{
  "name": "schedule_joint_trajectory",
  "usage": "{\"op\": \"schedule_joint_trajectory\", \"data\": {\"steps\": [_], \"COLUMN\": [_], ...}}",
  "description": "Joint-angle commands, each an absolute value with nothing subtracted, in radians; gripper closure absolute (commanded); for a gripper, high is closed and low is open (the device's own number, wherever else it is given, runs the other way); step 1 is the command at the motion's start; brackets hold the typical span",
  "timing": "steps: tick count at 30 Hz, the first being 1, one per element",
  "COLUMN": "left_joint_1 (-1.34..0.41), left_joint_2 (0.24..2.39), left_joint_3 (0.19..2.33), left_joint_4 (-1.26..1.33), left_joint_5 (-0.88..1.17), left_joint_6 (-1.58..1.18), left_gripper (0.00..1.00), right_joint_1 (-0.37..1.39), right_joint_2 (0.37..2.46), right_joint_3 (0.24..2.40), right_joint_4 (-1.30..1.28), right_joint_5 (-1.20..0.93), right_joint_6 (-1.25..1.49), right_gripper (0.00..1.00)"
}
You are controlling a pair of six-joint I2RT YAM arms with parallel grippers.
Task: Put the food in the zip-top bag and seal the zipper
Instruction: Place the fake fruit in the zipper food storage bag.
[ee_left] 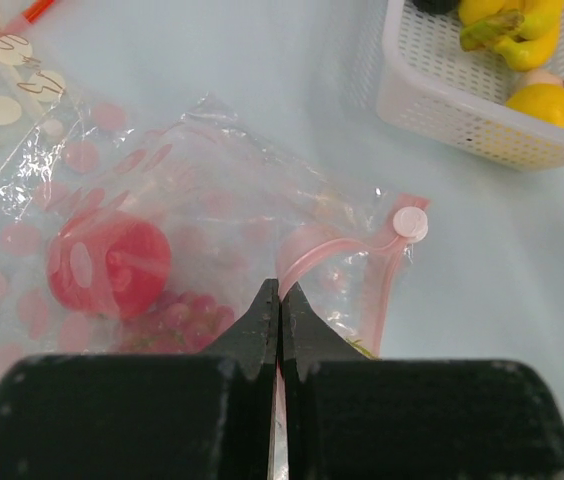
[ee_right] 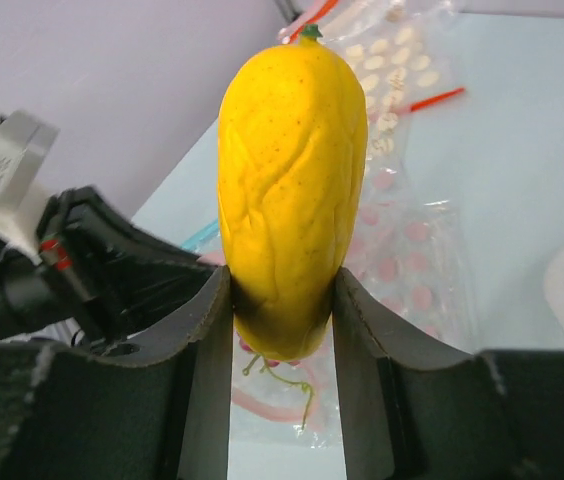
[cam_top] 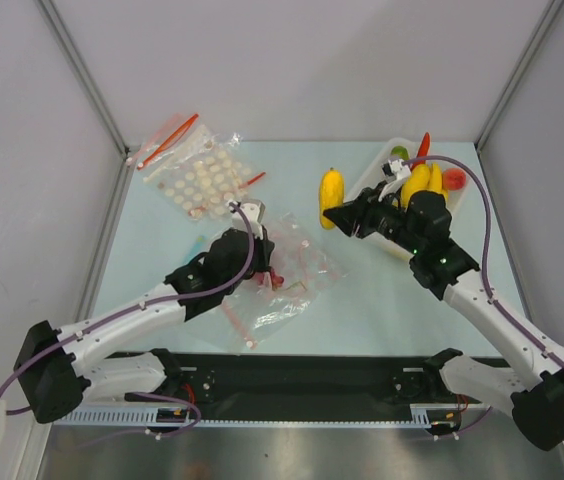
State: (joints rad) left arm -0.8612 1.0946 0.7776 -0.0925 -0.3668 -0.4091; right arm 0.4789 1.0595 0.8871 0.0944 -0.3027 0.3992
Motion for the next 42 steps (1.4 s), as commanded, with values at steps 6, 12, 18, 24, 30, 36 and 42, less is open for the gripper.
{"op": "schedule_joint_trajectory", "data": {"steps": [6,12,18,24,30,36,42], "left_joint_1": [-0.850,-0.850,-0.850,-0.850,-0.870,-0.949,-0.951], "left_joint_2": [1.111,1.083,1.035,1.034,1.037,1.049,1.055], "left_joint_3": [0.830,0.782,0.721,0.727,0.753,0.807,0.804], "left_joint_4": [0.044,0.139,0.196,0.176,0.117,0.034,0.040], "left_joint_5": [-0.466,-0.462,-0.540,-0.569,-0.425,-0.402,-0.400], "left_joint_6": [-0.394,-0.356,-0.321,-0.333,-0.339,-0.353,-0.359], "left_gripper": [1.00,1.00,1.00,1.00,1.00,1.00,1.00], "right_joint_1": [0.552,0.587,0.661,0.676,0.678,0.678,0.680], "right_joint_2": [1.058,1.198,1.288,1.419,1.496,1.477,1.463], "right_joint_3": [0.910,0.986,1.081,1.149,1.170,1.146,1.082], "right_joint_4": [0.005,-0.115,-0.250,-0.344,-0.348,-0.284,-0.126], "right_joint_5": [-0.488,-0.616,-0.600,-0.575,-0.549,-0.485,-0.367], "right_joint_6": [0.267,0.255,0.181,0.160,0.163,0.192,0.281], "right_gripper": [0.91,0.91,0.91,0.91,0.92,0.93,0.80]}}
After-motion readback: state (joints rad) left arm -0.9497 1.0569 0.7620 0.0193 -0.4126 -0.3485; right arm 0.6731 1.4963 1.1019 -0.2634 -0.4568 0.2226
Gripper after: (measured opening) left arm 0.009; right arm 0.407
